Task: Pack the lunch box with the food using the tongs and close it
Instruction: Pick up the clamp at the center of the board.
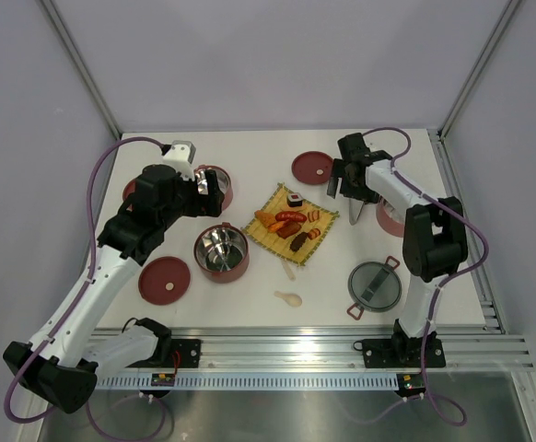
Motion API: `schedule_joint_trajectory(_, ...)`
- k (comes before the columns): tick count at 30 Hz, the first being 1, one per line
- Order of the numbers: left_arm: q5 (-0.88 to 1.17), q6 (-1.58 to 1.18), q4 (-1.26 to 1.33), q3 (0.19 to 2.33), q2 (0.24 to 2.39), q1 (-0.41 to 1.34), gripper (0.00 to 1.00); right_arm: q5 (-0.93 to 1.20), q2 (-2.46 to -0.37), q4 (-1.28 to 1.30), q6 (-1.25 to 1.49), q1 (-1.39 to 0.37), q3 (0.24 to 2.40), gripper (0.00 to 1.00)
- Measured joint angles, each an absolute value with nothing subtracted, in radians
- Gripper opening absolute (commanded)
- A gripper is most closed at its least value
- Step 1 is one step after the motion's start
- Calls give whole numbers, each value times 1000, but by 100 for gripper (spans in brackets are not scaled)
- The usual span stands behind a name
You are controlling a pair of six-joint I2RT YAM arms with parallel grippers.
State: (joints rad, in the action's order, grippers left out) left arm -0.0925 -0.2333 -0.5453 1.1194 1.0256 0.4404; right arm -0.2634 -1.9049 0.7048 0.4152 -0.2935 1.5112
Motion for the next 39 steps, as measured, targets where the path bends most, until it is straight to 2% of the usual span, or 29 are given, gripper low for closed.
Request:
schedule_joint_trajectory(10,-102,-233,-557,1119,1026,440,99,-239,-2043,727,398,-203,1614,99)
schedule_joint_trajectory(30,-102,-242,-584,1119,1023,440,99,-191,-2257,721,358,-171,1789,99)
schedule_joint_trajectory(31,-102,-243,-585,1119,1023,440,99,-191,-2262,715,354,-170,1795,98)
schedule_joint_trajectory(34,-102,-245,-593,1120,1020,440,99,-189,-2270,697,347,-170,1803,82)
schedule_joint_trajectory(35,-102,-246,-597,1121,1018,440,99,-190,-2272,689,345,-170,1805,69)
schedule_joint_trajectory(37,-102,-249,-602,1121,1014,440,99,-191,-2272,674,340,-170,1804,57)
schedule_joint_trajectory(38,-102,-252,-602,1122,1012,440,99,-189,-2272,665,344,-170,1800,47)
schedule_joint_trajectory(39,-102,-254,-602,1122,1010,440,99,-189,-2271,661,344,-170,1797,42)
